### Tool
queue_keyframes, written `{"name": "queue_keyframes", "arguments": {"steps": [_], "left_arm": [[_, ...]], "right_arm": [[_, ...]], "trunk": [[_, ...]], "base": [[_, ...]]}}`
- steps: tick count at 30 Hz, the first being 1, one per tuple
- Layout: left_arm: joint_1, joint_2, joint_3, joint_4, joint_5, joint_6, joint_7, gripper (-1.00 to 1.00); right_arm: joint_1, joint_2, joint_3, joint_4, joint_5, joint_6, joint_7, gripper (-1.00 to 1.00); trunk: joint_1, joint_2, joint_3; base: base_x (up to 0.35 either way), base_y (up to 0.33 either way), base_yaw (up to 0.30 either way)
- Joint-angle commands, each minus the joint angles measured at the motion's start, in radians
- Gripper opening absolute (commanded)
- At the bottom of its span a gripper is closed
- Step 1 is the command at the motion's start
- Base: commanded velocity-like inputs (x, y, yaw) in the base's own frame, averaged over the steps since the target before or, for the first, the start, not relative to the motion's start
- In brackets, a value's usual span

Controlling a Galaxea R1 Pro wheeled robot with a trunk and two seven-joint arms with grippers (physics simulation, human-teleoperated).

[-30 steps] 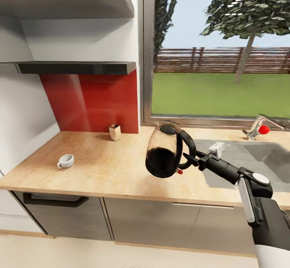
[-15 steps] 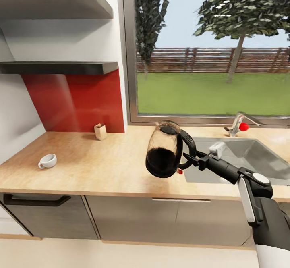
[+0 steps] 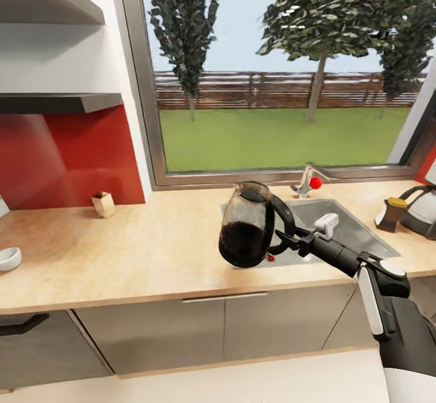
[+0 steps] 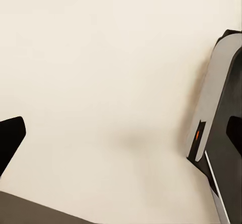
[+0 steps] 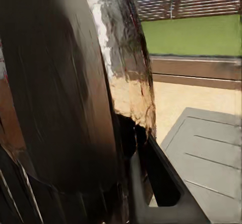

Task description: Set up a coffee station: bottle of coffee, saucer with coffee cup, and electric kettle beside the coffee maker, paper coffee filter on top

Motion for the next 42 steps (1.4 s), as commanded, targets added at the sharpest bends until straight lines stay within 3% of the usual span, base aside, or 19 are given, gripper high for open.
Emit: {"name": "queue_keyframes", "arguments": {"steps": [1,17,42], "left_arm": [[-0.001,0.0,-0.009,0.003,0.005,-0.005,0.002,1.0],[-0.001,0.001,-0.009,0.003,0.005,-0.004,0.003,1.0],[-0.001,0.003,-0.007,0.003,0.007,-0.006,0.002,1.0]], "right_arm": [[-0.001,0.0,-0.001,0.0,-0.012,0.009,0.002,-1.0],[-0.001,0.001,0.0,0.0,-0.012,0.009,0.002,-1.0],[-0.001,0.006,0.004,0.001,-0.012,0.009,0.001,-1.0]], "trunk": [[0.001,-0.002,-0.002],[0.001,-0.002,-0.002],[0.001,-0.002,-0.002]], "base": [[0.0,-0.27,-0.265],[0.006,-0.266,-0.265],[0.004,-0.005,-0.265]]}}
